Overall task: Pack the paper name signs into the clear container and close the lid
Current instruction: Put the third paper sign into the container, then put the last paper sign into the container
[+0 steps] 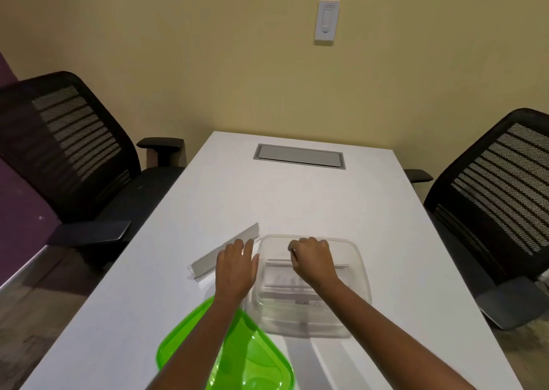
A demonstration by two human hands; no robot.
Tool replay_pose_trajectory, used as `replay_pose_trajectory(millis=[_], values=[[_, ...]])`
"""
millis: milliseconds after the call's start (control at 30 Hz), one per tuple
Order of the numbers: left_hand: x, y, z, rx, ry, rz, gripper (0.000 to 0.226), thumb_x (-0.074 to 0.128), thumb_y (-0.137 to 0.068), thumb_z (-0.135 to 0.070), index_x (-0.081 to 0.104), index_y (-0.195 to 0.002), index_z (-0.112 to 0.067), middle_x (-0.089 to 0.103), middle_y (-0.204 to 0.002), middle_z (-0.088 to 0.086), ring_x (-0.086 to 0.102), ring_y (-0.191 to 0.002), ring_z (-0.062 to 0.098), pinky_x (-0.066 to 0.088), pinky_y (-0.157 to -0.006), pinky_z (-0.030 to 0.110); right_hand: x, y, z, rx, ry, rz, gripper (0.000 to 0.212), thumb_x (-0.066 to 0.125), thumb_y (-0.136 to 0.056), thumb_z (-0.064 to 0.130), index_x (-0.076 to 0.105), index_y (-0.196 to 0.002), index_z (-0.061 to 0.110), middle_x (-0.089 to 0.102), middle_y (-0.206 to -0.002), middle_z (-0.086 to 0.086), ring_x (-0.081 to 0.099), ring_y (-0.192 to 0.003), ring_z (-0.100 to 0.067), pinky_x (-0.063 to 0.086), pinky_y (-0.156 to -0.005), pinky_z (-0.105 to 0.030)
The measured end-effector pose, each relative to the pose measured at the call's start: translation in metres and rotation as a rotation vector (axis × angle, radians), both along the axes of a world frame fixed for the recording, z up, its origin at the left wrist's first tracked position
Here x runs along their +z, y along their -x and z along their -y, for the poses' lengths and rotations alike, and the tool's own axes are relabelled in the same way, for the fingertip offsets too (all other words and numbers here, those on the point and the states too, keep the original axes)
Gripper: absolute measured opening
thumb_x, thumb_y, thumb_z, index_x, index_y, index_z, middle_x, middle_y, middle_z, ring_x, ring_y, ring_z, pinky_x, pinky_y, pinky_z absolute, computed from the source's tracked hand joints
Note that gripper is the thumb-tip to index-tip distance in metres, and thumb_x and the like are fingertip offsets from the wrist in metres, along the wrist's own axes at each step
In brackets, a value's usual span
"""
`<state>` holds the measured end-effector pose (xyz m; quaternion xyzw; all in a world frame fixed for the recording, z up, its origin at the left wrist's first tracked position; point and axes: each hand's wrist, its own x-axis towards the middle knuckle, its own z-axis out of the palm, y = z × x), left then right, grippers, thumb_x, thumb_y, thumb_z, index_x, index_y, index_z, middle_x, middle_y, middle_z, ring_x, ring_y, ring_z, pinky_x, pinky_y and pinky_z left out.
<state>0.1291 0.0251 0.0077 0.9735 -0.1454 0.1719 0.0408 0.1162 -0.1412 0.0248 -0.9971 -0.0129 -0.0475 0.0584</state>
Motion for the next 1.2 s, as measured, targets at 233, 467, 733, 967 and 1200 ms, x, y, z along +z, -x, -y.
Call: replay_pose_trajectory(millis=[233, 467, 733, 967, 1200], values=[[-0.013, -0.004, -0.053, 0.174, 0.128, -0.172, 0.044, 0.089, -0.047, -0.007, 0.074, -0.087, 0.002, 0.068, -0.069, 0.02, 0.069, -0.059, 0.034, 0.058, -0.049, 0.033, 0.001, -0.006, -0.071, 0.223, -0.103, -0.082, 0.035, 0.04, -0.094, 0.011, 0.054, -0.125, 0.006, 0.052, -0.13, -0.014, 0.051, -0.118, -0.031, 0.045, -0.093, -0.041], [-0.043, -0.017, -0.088, 0.38, 0.364, -0.443, 0.05, 0.044, -0.096, -0.023, 0.031, -0.143, -0.011, 0.045, -0.139, 0.008, 0.052, -0.125, 0.026, 0.046, -0.098, 0.037, -0.038, 0.003, -0.13, 0.327, -0.052, -0.267, 0.035, 0.04, -0.091, 0.005, 0.047, -0.125, -0.001, 0.042, -0.136, -0.019, 0.045, -0.123, -0.032, 0.048, -0.087, -0.047], [-0.057, -0.033, -0.103, 0.424, 0.819, -0.657, 0.035, 0.043, -0.097, -0.008, 0.047, -0.13, 0.002, 0.059, -0.13, 0.023, 0.055, -0.12, 0.036, 0.043, -0.098, 0.038, -0.07, 0.005, -0.145, 0.206, -0.104, -0.49, 0.05, 0.039, -0.099, 0.028, 0.029, -0.143, 0.005, 0.036, -0.144, -0.016, 0.04, -0.131, -0.03, 0.042, -0.101, -0.045], [-0.064, -0.043, -0.101, 0.476, 0.939, -0.682, 0.027, 0.046, -0.095, -0.009, 0.061, -0.107, 0.01, 0.067, -0.112, 0.027, 0.06, -0.106, 0.036, 0.046, -0.087, 0.036, -0.077, 0.005, -0.139, 0.194, -0.145, -0.558, 0.058, 0.039, -0.099, 0.032, 0.021, -0.149, 0.01, 0.036, -0.146, -0.017, 0.041, -0.133, -0.03, 0.04, -0.103, -0.045], [-0.053, -0.042, -0.095, 0.516, 0.976, -0.655, 0.027, 0.045, -0.097, -0.018, 0.063, -0.095, 0.003, 0.068, -0.107, 0.024, 0.061, -0.102, 0.036, 0.044, -0.081, 0.035, -0.072, 0.002, -0.136, 0.127, -0.267, -0.568, 0.058, 0.04, -0.099, 0.035, 0.023, -0.147, 0.008, 0.036, -0.146, -0.018, 0.044, -0.131, -0.032, 0.039, -0.105, -0.041]])
